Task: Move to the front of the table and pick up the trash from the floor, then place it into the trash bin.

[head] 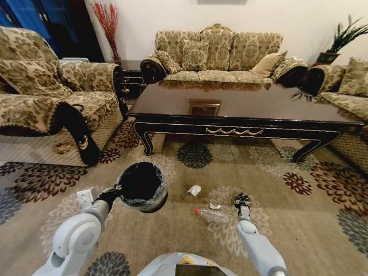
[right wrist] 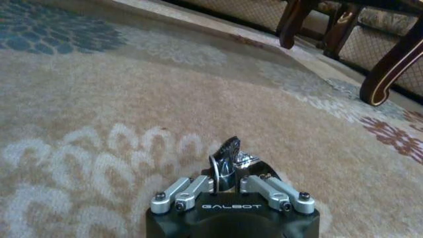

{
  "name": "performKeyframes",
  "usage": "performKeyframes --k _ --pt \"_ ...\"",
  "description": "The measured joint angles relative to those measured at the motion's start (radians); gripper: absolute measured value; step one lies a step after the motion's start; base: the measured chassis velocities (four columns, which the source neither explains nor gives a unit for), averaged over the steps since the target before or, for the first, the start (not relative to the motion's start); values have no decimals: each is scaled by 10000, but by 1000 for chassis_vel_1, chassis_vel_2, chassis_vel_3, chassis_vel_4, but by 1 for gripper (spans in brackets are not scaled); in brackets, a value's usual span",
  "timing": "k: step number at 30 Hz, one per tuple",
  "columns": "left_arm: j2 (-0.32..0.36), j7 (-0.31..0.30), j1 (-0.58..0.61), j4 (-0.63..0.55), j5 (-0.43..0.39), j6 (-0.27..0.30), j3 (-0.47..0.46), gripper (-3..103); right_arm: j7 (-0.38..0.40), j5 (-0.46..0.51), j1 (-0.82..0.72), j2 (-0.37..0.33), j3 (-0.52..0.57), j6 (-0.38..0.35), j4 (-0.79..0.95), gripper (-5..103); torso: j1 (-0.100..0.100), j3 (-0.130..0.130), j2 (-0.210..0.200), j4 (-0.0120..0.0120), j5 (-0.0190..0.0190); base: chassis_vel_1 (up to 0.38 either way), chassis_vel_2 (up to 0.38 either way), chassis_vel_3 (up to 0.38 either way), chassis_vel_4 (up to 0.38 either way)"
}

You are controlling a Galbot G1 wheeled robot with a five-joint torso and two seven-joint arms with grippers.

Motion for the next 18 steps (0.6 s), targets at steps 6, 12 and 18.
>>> performKeyframes --k 6,12,18 --pt "-14 0 -17 41 5 0 51 3 -704 283 -140 -139 81 973 707 14 0 1 0 -2 3 0 0 0 0" --pt "99 8 -2 123 43 -1 301 3 -1732 1211 -700 -1068 -378 1903 3470 14 0 1 -1 -2 4 0 0 0 0" --pt "422 121 -502 687 -1 -57 496 3 -3092 3044 -858 -2668 -1430 2835 7295 14 0 0 0 -1 0 0 0 0 0"
